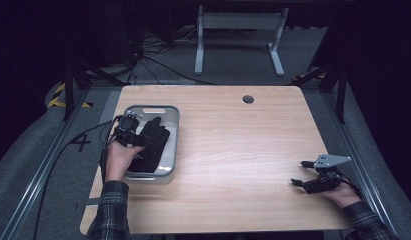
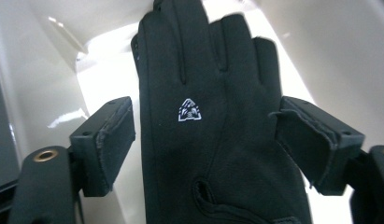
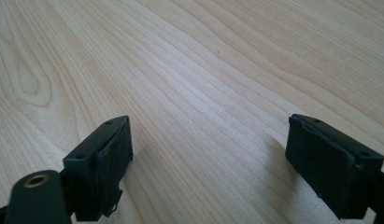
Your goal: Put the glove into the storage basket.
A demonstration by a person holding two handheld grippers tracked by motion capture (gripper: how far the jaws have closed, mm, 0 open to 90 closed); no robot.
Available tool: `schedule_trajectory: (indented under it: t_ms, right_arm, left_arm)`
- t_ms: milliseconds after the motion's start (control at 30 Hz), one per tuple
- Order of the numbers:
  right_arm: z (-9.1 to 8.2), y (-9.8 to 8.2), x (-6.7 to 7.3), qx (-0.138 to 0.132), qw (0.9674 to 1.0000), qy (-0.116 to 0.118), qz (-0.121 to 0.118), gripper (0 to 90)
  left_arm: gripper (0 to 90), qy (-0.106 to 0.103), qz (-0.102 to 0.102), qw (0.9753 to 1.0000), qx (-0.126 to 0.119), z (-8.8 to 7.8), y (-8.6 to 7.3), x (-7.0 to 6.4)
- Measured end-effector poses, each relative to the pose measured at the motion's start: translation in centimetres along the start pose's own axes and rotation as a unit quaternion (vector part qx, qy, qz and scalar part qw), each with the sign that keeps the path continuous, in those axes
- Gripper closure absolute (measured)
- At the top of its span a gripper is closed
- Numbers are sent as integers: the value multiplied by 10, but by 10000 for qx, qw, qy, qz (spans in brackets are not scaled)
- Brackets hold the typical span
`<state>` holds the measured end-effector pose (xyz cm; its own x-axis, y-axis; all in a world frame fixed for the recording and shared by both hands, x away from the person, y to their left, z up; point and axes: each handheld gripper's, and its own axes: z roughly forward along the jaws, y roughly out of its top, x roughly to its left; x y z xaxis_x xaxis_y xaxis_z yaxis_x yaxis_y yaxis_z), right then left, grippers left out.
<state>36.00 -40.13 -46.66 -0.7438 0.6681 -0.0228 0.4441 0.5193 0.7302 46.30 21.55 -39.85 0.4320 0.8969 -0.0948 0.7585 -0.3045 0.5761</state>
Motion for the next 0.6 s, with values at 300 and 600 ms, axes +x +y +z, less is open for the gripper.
schedule_trajectory:
  t_ms: [300,600]
  right_arm:
    - [0,0,0,0,10000,1,1,153]
    - [0,0,0,0,10000,2,-2,153]
  left_arm:
    - [158,-317,136,9989,-305,-16,4,-20]
    - [154,-605,484,9952,-595,-23,16,-58]
